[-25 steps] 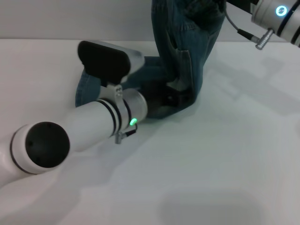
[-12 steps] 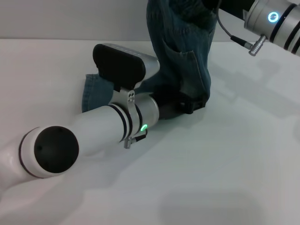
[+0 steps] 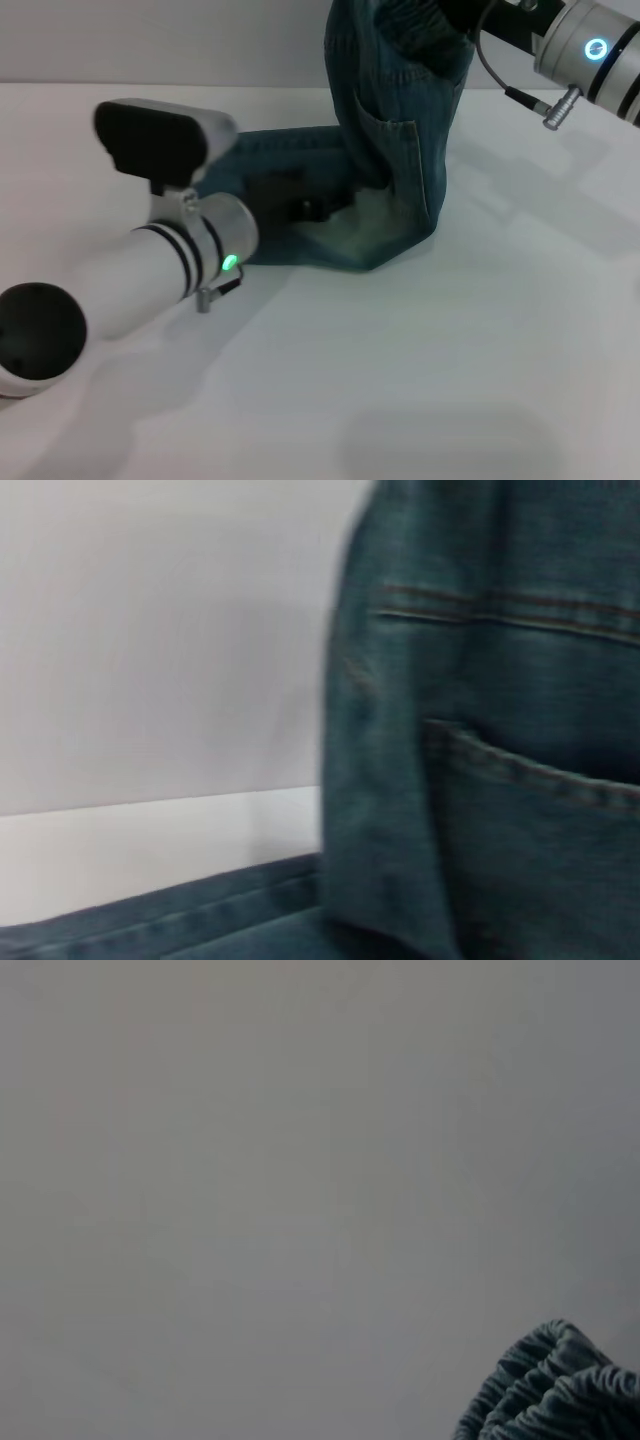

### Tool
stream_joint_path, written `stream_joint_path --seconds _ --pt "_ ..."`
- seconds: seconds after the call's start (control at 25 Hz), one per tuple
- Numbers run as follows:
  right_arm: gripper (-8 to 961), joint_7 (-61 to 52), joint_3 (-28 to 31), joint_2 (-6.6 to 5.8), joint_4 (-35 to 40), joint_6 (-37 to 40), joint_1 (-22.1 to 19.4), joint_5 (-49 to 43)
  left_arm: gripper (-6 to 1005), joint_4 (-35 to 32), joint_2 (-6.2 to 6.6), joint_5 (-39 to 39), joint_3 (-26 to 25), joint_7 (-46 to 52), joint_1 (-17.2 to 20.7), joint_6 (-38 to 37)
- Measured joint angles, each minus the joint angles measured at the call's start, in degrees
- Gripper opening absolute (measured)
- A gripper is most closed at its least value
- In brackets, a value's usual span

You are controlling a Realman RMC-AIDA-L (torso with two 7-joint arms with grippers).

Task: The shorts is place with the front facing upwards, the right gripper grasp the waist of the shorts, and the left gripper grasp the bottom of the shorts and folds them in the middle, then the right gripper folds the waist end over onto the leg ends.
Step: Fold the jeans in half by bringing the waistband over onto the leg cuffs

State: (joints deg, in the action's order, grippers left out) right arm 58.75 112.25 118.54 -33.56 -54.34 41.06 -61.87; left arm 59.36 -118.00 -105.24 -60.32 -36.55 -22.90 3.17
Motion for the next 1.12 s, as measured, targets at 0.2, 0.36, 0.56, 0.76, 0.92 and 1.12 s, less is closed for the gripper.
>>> stream_joint_path --seconds 0.2,0.36,0.56,0.76,0.92,1.12 --pt "93 0.03 -0.12 -0.07 -0.01 0.03 -0.18 0.00 769 4.05 -0.04 -3.82 -5.41 -0.11 5.38 -0.48" --pt "93 -0.03 -0.68 -0.07 0.35 0.03 0.28 -0.04 768 5.60 -0.06 -6.38 -10.70 -0.13 8.50 -2.62" --pt "93 -0.67 -3.63 -0.04 0.56 1.07 1.40 -0.02 767 5.25 -0.02 -7.19 -15.75 -0.15 10.36 -8.17" --pt "94 -2.36 -7.90 0.12 0.77 2.16 3.11 0.01 767 3.77 -0.02 -7.32 -17.31 -0.18 10.53 -11.67" --pt "94 -3.27 -11.55 0.24 1.25 3.48 4.35 0.01 766 3.09 -0.07 -7.35 -17.57 -0.19 10.42 -13.24" --pt "94 -4.00 -13.99 0.34 1.99 5.11 4.94 0.07 765 2.65 -0.06 -7.36 -17.67 -0.18 10.56 -14.81"
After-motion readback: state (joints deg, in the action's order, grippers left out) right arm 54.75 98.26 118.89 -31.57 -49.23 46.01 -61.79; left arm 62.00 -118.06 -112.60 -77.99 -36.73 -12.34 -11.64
